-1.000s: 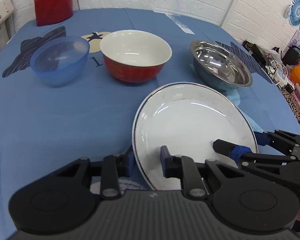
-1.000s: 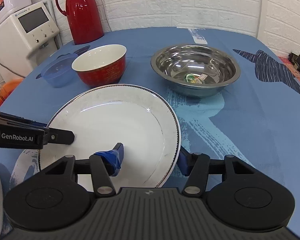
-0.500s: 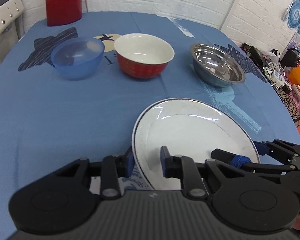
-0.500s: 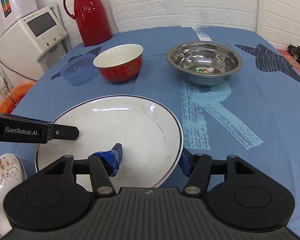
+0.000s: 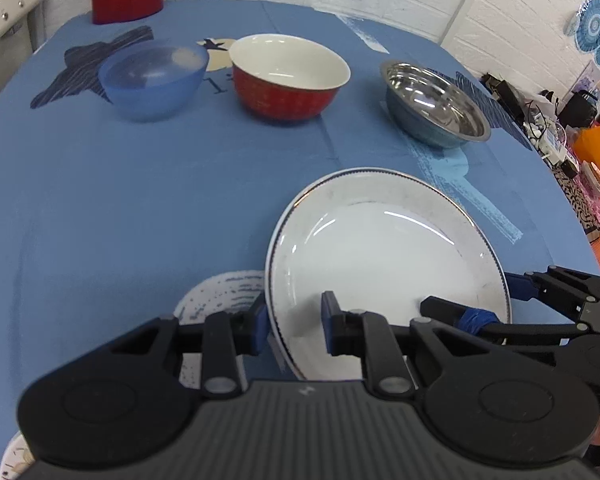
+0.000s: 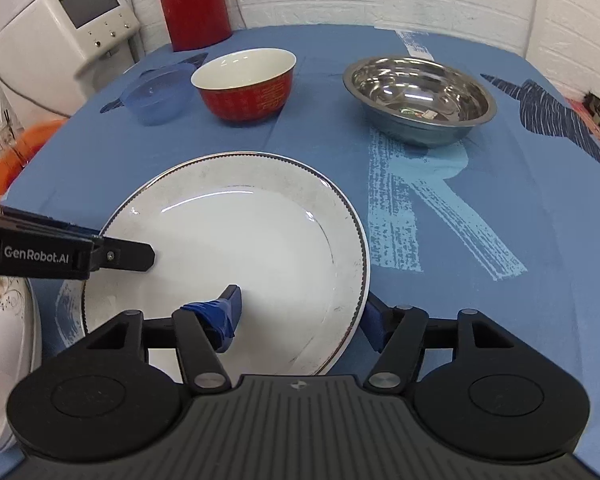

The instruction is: Organize plates and bowls

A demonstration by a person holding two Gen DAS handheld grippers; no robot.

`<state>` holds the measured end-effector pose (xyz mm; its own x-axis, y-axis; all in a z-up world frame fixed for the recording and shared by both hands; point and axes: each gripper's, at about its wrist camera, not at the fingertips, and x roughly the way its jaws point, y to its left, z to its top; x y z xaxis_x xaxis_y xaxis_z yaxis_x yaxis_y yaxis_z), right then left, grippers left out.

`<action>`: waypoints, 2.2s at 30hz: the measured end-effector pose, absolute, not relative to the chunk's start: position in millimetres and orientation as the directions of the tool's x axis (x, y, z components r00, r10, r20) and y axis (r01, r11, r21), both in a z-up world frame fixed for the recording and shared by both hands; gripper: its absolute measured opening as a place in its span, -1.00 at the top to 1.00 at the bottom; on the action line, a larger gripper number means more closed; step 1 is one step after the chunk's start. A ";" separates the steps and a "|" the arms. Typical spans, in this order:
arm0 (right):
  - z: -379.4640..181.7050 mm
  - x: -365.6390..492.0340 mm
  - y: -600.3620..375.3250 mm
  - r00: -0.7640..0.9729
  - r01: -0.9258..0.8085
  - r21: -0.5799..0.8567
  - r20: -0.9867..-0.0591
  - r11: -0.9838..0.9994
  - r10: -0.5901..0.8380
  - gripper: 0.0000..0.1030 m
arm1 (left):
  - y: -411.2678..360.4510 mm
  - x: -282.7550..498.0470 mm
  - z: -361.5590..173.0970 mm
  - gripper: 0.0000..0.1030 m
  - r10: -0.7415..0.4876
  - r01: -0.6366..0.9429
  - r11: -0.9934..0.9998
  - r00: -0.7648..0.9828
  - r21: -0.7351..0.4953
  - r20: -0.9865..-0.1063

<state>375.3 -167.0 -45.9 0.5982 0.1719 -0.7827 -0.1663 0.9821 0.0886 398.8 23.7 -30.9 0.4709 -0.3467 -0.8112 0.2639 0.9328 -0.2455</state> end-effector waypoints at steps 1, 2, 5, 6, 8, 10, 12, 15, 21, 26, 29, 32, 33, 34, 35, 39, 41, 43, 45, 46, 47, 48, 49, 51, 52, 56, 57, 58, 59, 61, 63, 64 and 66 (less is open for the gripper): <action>-45.9 377.9 -167.7 0.589 -0.180 0.083 -0.789 0.980 0.174 0.02 | 25.1 399.0 -31.0 0.68 -0.354 0.266 0.930 0.468 -0.253 -0.810; -46.1 379.2 -168.5 0.588 -0.186 0.082 -0.789 0.979 0.178 0.01 | 26.0 399.3 -31.1 0.68 -0.360 0.268 0.928 0.465 -0.259 -0.809; -48.0 376.5 -169.9 0.593 -0.191 0.082 -0.784 0.978 0.182 -0.03 | 27.7 398.5 -31.8 0.68 -0.374 0.278 0.922 0.463 -0.269 -0.804; -48.0 375.5 -168.9 0.594 -0.203 0.077 -0.783 0.976 0.185 0.01 | 27.4 397.7 -31.8 0.68 -0.375 0.285 0.921 0.465 -0.266 -0.802; -48.0 373.3 -168.1 0.607 -0.196 0.070 -0.774 0.978 0.177 0.06 | 25.2 396.2 -31.7 0.68 -0.370 0.298 0.921 0.472 -0.250 -0.800; -47.6 371.0 -168.7 0.619 -0.183 0.066 -0.767 0.981 0.167 0.09 | 24.8 394.1 -31.3 0.68 -0.376 0.313 0.917 0.478 -0.246 -0.794; -45.3 367.5 -169.1 0.627 -0.190 0.054 -0.762 0.980 0.164 0.09 | 28.6 394.0 -30.4 0.67 -0.405 0.317 0.907 0.472 -0.277 -0.783; -37.4 363.5 -168.4 0.638 -0.190 0.054 -0.752 0.980 0.166 0.08 | 31.6 393.7 -25.1 0.68 -0.418 0.319 0.902 0.478 -0.290 -0.772; -19.4 352.1 -160.6 0.665 -0.189 0.071 -0.725 0.979 0.181 0.08 | 39.8 380.2 -1.7 0.68 -0.411 0.326 0.906 0.518 -0.272 -0.750; -4.9 329.5 -132.2 0.676 -0.246 0.106 -0.693 0.963 0.249 0.08 | 68.4 347.6 18.9 0.67 -0.369 0.296 0.926 0.575 -0.235 -0.731; 1.8 314.7 -105.7 0.677 -0.309 0.123 -0.667 0.943 0.309 0.07 | 100.3 320.8 24.7 0.67 -0.329 0.251 0.943 0.602 -0.219 -0.728; 4.9 303.2 -75.7 0.667 -0.373 0.124 -0.653 0.920 0.358 0.05 | 132.7 295.3 23.2 0.68 -0.283 0.194 0.959 0.616 -0.207 -0.735; 3.7 299.5 -63.6 0.661 -0.405 0.108 -0.652 0.908 0.372 0.03 | 143.4 286.6 21.8 0.68 -0.268 0.171 0.963 0.621 -0.206 -0.737; 1.1 296.9 -55.3 0.657 -0.418 0.102 -0.652 0.903 0.378 0.03 | 154.4 276.9 19.7 0.67 -0.255 0.151 0.967 0.627 -0.206 -0.736; -1.8 294.1 -49.2 0.652 -0.422 0.116 -0.650 0.899 0.390 0.03 | 161.9 270.4 16.8 0.67 -0.246 0.139 0.969 0.627 -0.205 -0.739; -11.7 284.1 -28.9 0.618 -0.457 0.110 -0.674 0.883 0.404 0.03 | 187.4 252.1 -1.4 0.67 -0.240 0.092 0.968 0.604 -0.232 -0.760; -16.7 278.3 -22.8 0.613 -0.467 0.084 -0.687 0.880 0.391 0.03 | 192.3 243.7 -8.1 0.66 -0.237 0.086 0.969 0.604 -0.233 -0.761; -21.1 273.2 -19.2 0.630 -0.467 0.045 -0.684 0.883 0.367 0.03 | 194.7 237.7 -10.0 0.67 -0.248 0.095 0.966 0.616 -0.242 -0.748; -24.2 270.3 -18.4 0.640 -0.460 0.032 -0.681 0.887 0.356 0.03 | 192.9 234.2 -9.8 0.66 -0.243 0.107 0.968 0.625 -0.227 -0.742; -25.6 270.5 -19.9 0.638 -0.455 0.041 -0.682 0.890 0.357 0.03 | 192.6 232.5 -10.3 0.62 -0.246 0.116 0.968 0.628 -0.224 -0.739; -27.4 271.2 -21.0 0.633 -0.454 0.046 -0.686 0.890 0.359 0.03 | 192.6 231.4 -10.6 0.57 -0.253 0.122 0.966 0.626 -0.228 -0.737; -29.6 272.2 -22.5 0.625 -0.452 0.057 -0.692 0.890 0.362 0.03 | 192.9 230.4 -11.1 0.45 -0.267 0.129 0.962 0.621 -0.240 -0.737; -32.0 270.3 -24.4 0.618 -0.448 0.081 -0.692 0.890 0.374 0.02 | 192.8 229.3 -11.7 0.30 -0.279 0.133 0.959 0.618 -0.251 -0.735; -32.6 266.1 -23.7 0.625 -0.453 0.069 -0.687 0.889 0.372 0.02 | 194.0 226.4 -9.4 -0.11 -0.309 0.152 0.949 0.623 -0.277 -0.719; -32.1 264.7 -23.3 0.628 -0.453 0.066 -0.684 0.889 0.371 0.02 | 193.9 223.8 -7.1 -0.11 -0.304 0.152 0.951 0.632 -0.271 -0.713; -27.3 264.1 -28.6 0.640 -0.435 0.097 -0.667 0.895 0.383 0.06 | 195.6 219.0 0.6 -0.14 -0.286 0.156 0.957 0.629 -0.242 -0.723; -24.1 262.6 -30.7 0.651 -0.431 0.103 -0.653 0.896 0.388 0.06 | 197.1 217.8 1.4 -0.14 -0.270 0.146 0.962 0.626 -0.230 -0.731; -21.6 262.0 -31.9 0.654 -0.432 0.106 -0.647 0.896 0.392 0.05 | 199.0 216.9 1.9 -0.14 -0.260 0.140 0.965 0.628 -0.222 -0.734; -18.9 261.8 -33.0 0.656 -0.433 0.109 -0.643 0.895 0.395 0.05 | 200.8 215.2 3.0 -0.14 -0.254 0.137 0.967 0.636 -0.217 -0.729; -15.6 261.3 -35.3 0.657 -0.429 0.124 -0.637 0.895 0.403 0.05 | 203.6 211.2 9.2 -0.14 -0.245 0.133 0.969 0.655 -0.210 -0.715; -13.4 260.6 -38.8 0.655 -0.426 0.145 -0.631 0.893 0.415 0.05 | 202.7 206.5 18.3 -0.16 -0.240 0.138 0.970 0.680 -0.200 -0.693; -13.0 260.2 -40.5 0.652 -0.424 0.156 -0.631 0.892 0.420 0.05 | 200.9 205.2 23.0 -0.16 -0.235 0.139 0.971 0.691 -0.194 -0.683; -12.5 259.3 -45.5 0.648 -0.410 0.186 -0.630 0.893 0.428 0.05 | 195.0 203.6 30.7 -0.19 -0.235 0.150 0.971 0.707 -0.184 -0.667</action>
<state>259.3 -45.5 -12.5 0.6475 0.4285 -0.6302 -0.4101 0.8929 0.1858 203.6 195.0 30.7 0.7065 -0.2354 -0.6674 0.1500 0.9714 -0.1838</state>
